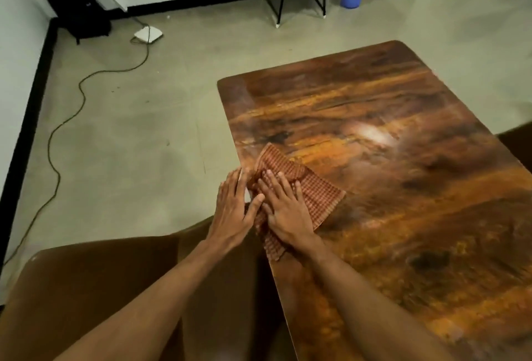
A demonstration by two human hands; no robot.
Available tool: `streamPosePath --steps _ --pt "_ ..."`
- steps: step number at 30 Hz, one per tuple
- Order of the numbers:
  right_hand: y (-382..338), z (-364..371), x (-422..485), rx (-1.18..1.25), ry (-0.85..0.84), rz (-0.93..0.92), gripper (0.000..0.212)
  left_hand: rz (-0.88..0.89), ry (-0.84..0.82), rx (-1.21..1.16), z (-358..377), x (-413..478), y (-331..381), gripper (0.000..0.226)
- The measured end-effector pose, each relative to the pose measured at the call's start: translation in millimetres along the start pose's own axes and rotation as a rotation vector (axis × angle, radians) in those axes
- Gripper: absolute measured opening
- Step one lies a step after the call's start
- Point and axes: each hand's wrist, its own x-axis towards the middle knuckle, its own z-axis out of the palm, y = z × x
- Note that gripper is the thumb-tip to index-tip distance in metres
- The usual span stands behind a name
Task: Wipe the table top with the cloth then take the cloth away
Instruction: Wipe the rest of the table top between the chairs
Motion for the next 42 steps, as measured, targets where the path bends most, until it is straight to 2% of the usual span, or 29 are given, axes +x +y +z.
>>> streamPosePath --steps 2,3,6,7,10,11,14,15,18,19,22,23,28,30,33,34,35,38,39,40,42 --pt "4.0 -10.9 64.7 0.022 0.038 0.147 0.06 -0.016 0.024 -0.02 -12.3 39.8 -15.6 0.073" --pt "1.4 -14.5 87.2 0.024 0.047 0.163 0.06 -0.006 0.04 -0.02 -17.4 55.8 -20.6 0.072" --pt "-4.4 -15.3 149.5 -0.017 -0.014 -0.07 0.06 -0.004 0.063 -0.029 -33.0 112.5 -39.3 0.071" --pt "1.8 -18.9 167.7 -0.022 -0.02 -0.08 0.059 -0.003 0.066 -0.032 -37.2 127.5 -42.7 0.071" --pt "14.6 -35.8 214.7 0.019 0.008 0.14 0.059 0.014 0.082 -0.043 -47.7 162.0 -49.3 0.073" --pt "11.6 -36.6 229.1 0.02 0.01 0.143 0.06 0.016 0.09 -0.048 -50.2 173.9 -51.3 0.073" --pt "0.0 -37.8 264.6 -0.037 -0.039 -0.087 0.064 0.02 0.117 -0.054 -54.1 198.9 -53.0 0.071" --pt "2.1 -40.3 280.0 -0.028 -0.033 -0.085 0.063 0.021 0.12 -0.053 -55.3 205.5 -53.8 0.071" --pt "13.3 -51.1 322.1 0.056 0.004 0.146 0.059 0.044 0.137 -0.039 -56.8 224.5 -56.2 0.071" --pt "12.5 -50.9 328.6 0.05 0.013 0.157 0.059 0.055 0.143 -0.033 -56.8 231.5 -55.8 0.07" --pt "23.9 -48.8 327.6 -0.047 -0.02 -0.027 0.059 0.066 0.142 -0.031 -55.4 247.7 -49.1 0.068" --pt "42.2 -54.6 328.6 -0.047 -0.01 -0.025 0.058 0.068 0.135 -0.026 -54.9 252.0 -47.1 0.069" --pt "161.2 -97.0 304.7 0.015 0.158 0.499 0.059 0.13 0.107 -0.023 -46.1 266.6 -37.1 0.071" --pt "155.2 -92.4 297.1 0.003 0.162 0.457 0.06 0.148 0.093 -0.021 -39.8 270.1 -31.3 0.072" --pt "153.8 -82.2 282.3 -0.027 0.068 0.173 0.058 0.164 0.059 -0.003 -23.9 272.0 -14.2 0.072" --pt "172.6 -88.6 270.1 -0.025 0.062 0.163 0.057 0.179 0.04 -0.001 -16.5 272.0 -5.3 0.072" --pt "195.5 -96.5 256.7 -0.02 0.088 0.239 0.057 0.194 0.025 -0.006 -11.7 271.0 1.1 0.072" --pt "264.7 -121.5 204.8 -0.008 0.216 0.643 0.057 0.246 0.022 -0.031 2.2 264.8 21.2 0.071" --pt "271.4 -126.3 189.4 -0.021 0.228 0.71 0.058 0.259 0.018 -0.038 6.4 262.1 29.1 0.071" --pt "262.0 -122.4 183.3 -0.055 0.227 0.708 0.058 0.264 0.008 -0.042 10.4 259.9 33.2 0.071" --pt "220.5 -105.3 175.6 -0.089 0.191 0.543 0.058 0.269 -0.014 -0.04 22.9 254.2 47.0 0.072"
